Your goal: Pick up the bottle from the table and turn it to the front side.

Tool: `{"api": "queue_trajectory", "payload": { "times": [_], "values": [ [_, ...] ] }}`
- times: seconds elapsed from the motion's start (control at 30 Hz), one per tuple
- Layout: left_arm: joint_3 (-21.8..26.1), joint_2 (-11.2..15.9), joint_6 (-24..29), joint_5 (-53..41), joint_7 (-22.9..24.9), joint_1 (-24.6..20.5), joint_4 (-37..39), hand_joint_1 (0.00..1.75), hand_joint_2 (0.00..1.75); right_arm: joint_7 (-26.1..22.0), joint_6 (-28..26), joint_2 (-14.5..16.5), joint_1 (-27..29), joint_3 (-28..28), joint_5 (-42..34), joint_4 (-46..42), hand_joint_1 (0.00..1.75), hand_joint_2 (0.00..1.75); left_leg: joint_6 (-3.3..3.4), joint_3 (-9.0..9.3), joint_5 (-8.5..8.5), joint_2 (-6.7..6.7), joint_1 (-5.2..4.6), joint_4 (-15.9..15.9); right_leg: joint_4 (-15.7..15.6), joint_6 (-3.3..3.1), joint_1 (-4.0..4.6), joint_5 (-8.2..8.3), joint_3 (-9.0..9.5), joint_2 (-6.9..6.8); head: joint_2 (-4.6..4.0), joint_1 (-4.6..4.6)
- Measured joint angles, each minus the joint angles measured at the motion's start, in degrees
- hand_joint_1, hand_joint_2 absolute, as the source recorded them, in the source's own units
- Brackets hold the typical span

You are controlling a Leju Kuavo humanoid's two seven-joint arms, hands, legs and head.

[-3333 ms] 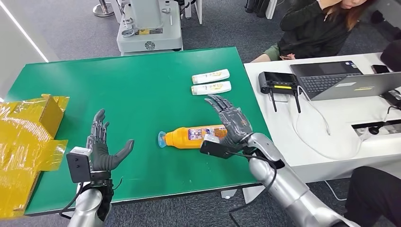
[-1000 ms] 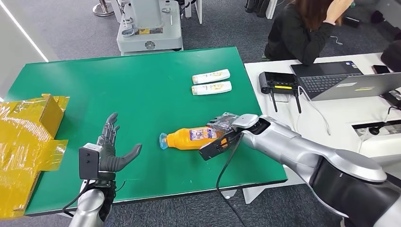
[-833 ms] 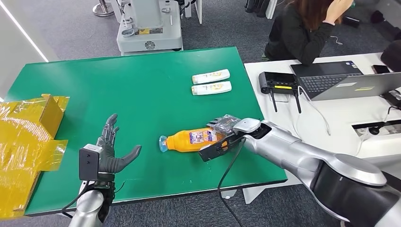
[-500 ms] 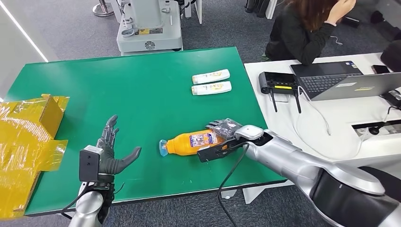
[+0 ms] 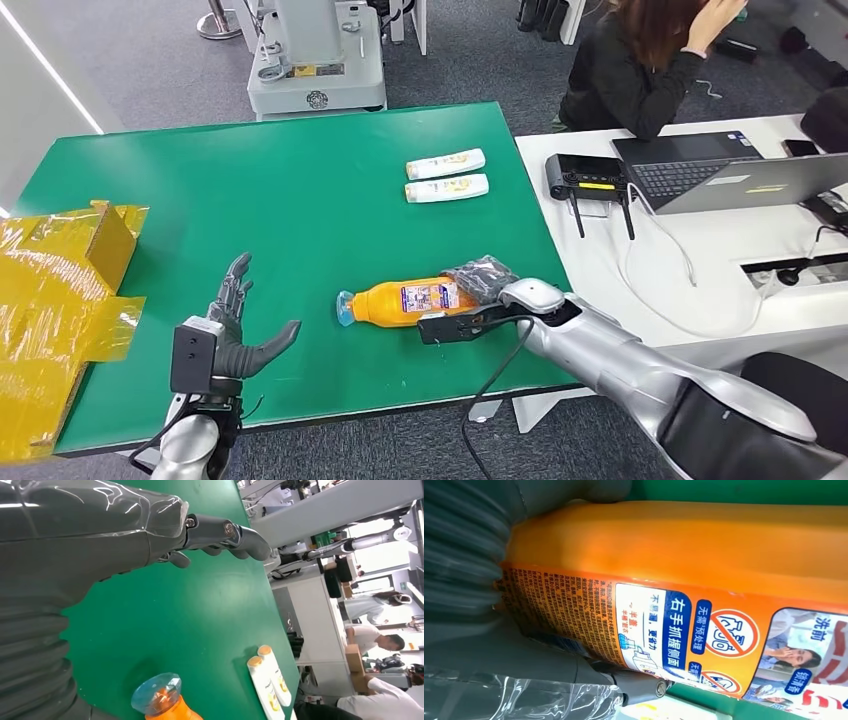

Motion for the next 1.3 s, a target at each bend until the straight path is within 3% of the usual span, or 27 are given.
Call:
{"api": "queue_trajectory", "payload": {
  "times": [0.17,0.43,0.67,1.1,1.3],
  "values": [
    [0.7,0.0,0.0,-0.9,-0.1,1.0,-0.5,0.0,1.75,-2.6,-2.8,0.0,2.8,-4.0,1.3,-1.6,1.75,1.75,0.0,0.0,-0.01,-0.02,0.0,0.0,0.0,0.0,0.0,0.0,0.01,-0.02,0.0,-0.01],
    [1.1,-0.1,0.1,-1.6,-0.4,2.3,-1.3,0.0,1.75,-8.4,-6.0,0.0,8.3,-10.4,-3.6,-5.8,1.75,1.75,0.01,-0.04,-0.04,-0.04,0.0,0.0,0.0,0.01,0.0,-0.01,-0.03,-0.02,0.0,0.01],
    [1.1,-0.2,0.5,-2.6,-0.5,3.2,-2.0,0.0,1.75,-17.6,-7.3,0.8,21.2,-20.2,-15.5,-18.6,1.75,1.75,0.01,-0.36,-0.04,-0.28,0.0,0.0,0.0,0.02,0.01,-0.08,-0.26,-0.24,0.0,0.0],
    [1.1,-0.3,1.8,-2.4,-0.3,3.5,-2.8,0.0,1.75,-20.9,-13.6,5.1,33.6,-31.4,-22.3,-31.8,1.75,1.75,0.02,-0.5,-0.05,-0.42,-0.02,0.0,0.0,0.11,-0.01,-0.18,-0.37,-0.33,0.0,0.0],
    [1.1,-0.3,1.8,-2.4,-0.3,3.4,-2.9,0.0,1.75,-21.1,-14.2,5.4,34.4,-32.3,-22.3,-32.4,1.75,1.75,0.02,-0.51,-0.05,-0.45,-0.02,0.0,0.0,0.12,-0.01,-0.19,-0.37,-0.35,0.0,0.0]
  ]
}}
